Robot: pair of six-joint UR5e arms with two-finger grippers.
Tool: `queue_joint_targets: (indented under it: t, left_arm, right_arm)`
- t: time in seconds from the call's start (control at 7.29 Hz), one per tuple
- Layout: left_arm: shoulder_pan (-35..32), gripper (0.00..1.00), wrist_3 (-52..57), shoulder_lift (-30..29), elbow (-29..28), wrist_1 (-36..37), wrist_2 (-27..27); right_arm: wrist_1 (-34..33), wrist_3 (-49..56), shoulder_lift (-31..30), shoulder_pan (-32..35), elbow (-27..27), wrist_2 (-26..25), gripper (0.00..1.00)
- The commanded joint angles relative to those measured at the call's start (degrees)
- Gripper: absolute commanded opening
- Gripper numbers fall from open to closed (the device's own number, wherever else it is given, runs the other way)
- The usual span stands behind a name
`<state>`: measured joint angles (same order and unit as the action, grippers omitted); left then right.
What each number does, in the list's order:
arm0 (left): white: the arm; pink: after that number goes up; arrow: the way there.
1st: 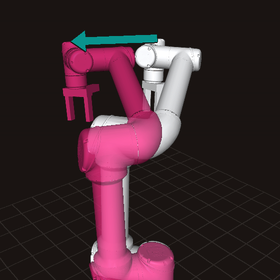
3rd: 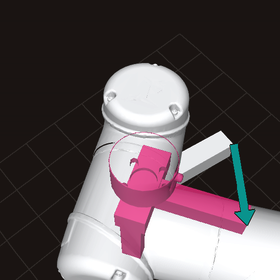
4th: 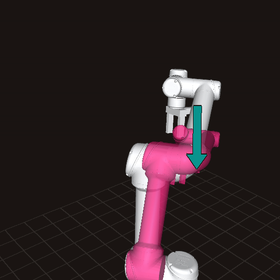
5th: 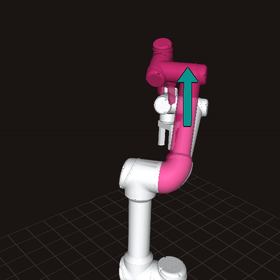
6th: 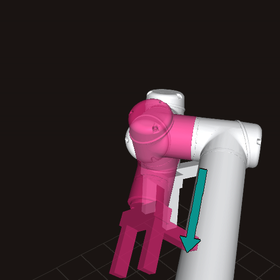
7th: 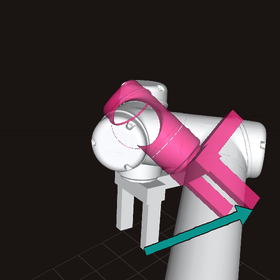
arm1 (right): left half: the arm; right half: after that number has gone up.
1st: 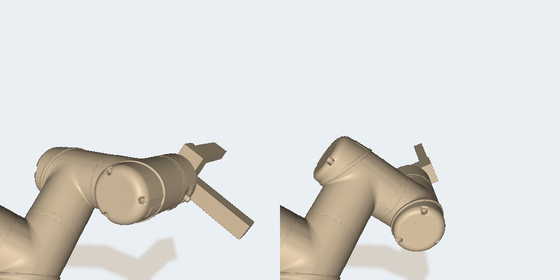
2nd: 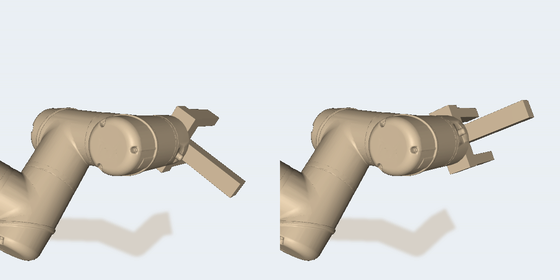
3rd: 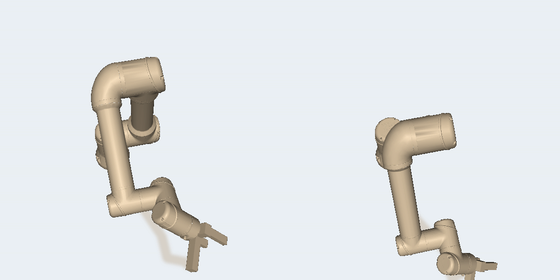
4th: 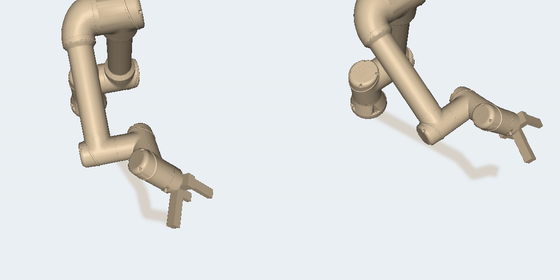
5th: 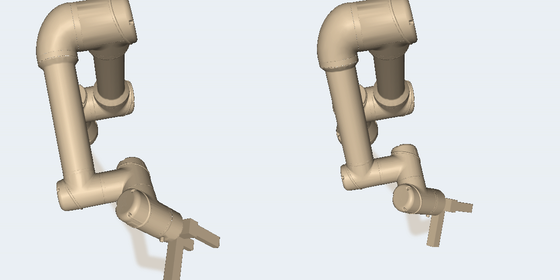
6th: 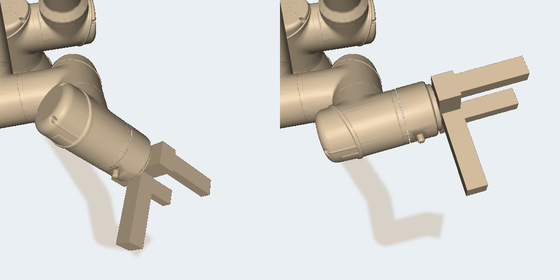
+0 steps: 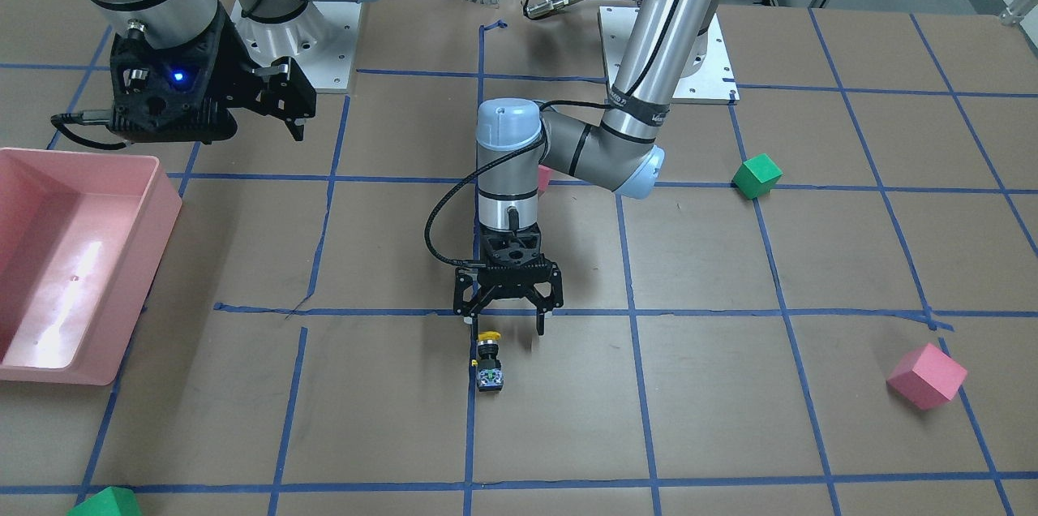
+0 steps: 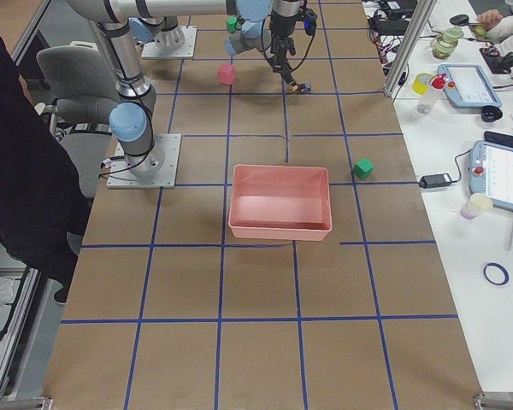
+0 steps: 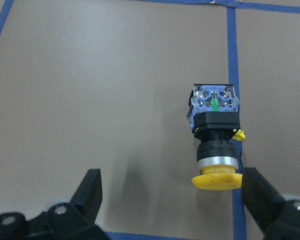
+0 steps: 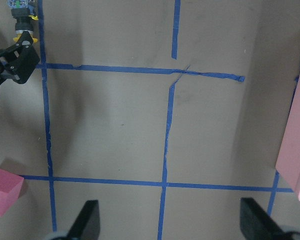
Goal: Align button upright
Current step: 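Lower the left gripper and grasp the button by its body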
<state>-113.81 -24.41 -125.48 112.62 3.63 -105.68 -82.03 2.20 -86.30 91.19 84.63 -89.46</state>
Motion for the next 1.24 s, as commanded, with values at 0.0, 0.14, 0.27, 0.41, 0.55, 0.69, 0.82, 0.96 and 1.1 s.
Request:
queue_joint_targets:
  t: [0.0, 0.14, 0.27, 0.41, 0.55, 0.69, 0.82, 0.96, 1.1]
  left_arm:
    - [-0.97, 0.98, 0.15, -2.65, -0.82, 3.13, -1.10]
    - [-1.32, 0.98, 0.15, -2.92, -0.82, 3.14, -1.11]
    - [-2.02, 0.92, 0.24, -3.10, -0.91, 3.14, -1.28]
    - [-2.72, 0.70, 0.32, -3.36, -0.91, 3.14, -1.28]
    - [-2.73, 0.45, 0.93, -3.28, -0.91, 3.14, -1.37]
    - [-2.73, 0.29, 1.20, -3.19, -1.09, 3.14, -1.37]
    - [-2.73, 0.07, 1.46, -2.58, -1.35, 3.14, -1.28]
    - [-2.73, 0.01, 4.60, -1.88, -2.66, 2.53, -1.37]
    - [-2.55, 0.01, 7.85, -1.17, -4.67, 1.74, -1.54]
  right_arm:
    - [-0.06, 0.43, 0.08, -0.05, 0.00, -0.98, 1.00]
    - [0.03, 0.35, -0.01, -0.05, 0.00, -1.07, 1.00]
    - [0.03, 0.34, -0.01, -0.05, 0.00, -1.25, 1.00]
    - [-0.06, 0.52, 0.07, -0.05, 0.00, -1.25, 1.00]
    - [-0.06, 0.61, 0.16, -0.05, 0.09, -1.77, 1.00]
    - [0.03, 0.61, -0.01, -0.05, 0.09, -1.86, 1.00]
    - [-0.06, 0.61, -0.10, -0.05, 0.09, -2.91, 1.00]
    - [-0.15, 0.78, -0.01, -0.05, 0.09, -4.92, 1.00]
    - [-0.23, 0.78, -0.01, -0.05, 0.09, -4.85, 1.00]
